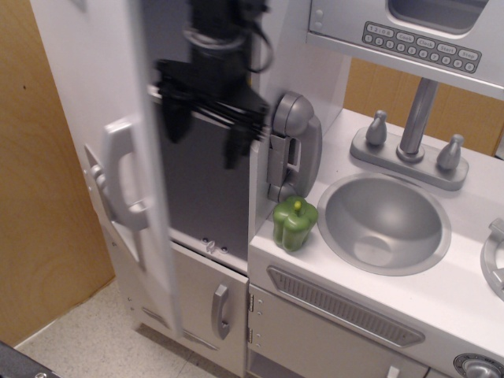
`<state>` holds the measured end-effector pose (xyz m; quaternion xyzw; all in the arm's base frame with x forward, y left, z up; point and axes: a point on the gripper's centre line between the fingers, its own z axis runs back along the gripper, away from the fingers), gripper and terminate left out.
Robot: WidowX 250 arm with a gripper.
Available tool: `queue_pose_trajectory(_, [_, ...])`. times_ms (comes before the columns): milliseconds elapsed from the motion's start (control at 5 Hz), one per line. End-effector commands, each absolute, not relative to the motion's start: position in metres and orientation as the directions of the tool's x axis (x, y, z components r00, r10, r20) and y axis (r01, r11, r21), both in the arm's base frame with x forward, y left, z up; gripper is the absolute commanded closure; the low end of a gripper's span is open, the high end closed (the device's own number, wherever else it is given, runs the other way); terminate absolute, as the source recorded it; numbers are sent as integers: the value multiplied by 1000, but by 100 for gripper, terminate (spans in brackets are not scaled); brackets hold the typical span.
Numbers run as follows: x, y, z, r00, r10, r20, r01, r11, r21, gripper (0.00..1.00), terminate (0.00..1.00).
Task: Open fridge
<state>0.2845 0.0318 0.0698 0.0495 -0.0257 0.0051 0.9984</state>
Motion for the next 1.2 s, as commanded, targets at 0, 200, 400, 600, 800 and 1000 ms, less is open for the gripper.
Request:
queue_pose_trajectory(0, [256,83,81,994,24,106,-40,988,152,0,0])
queue_pose_trajectory(200, [250,121,67,987,23,157,-56,975,213,0,0])
queue_pose_trajectory(400, [241,151,64,976,-4,220,-55,963,263,0,0])
queue_pose_trajectory(600, [233,175,71,988,16,152,-48,976,212,0,0])
queue_pose_trajectory(800, [229,201,70,991,22,131,-50,975,215,0,0])
queue_pose_trajectory(1000, [229,201,70,991,22,131,-50,975,215,0,0])
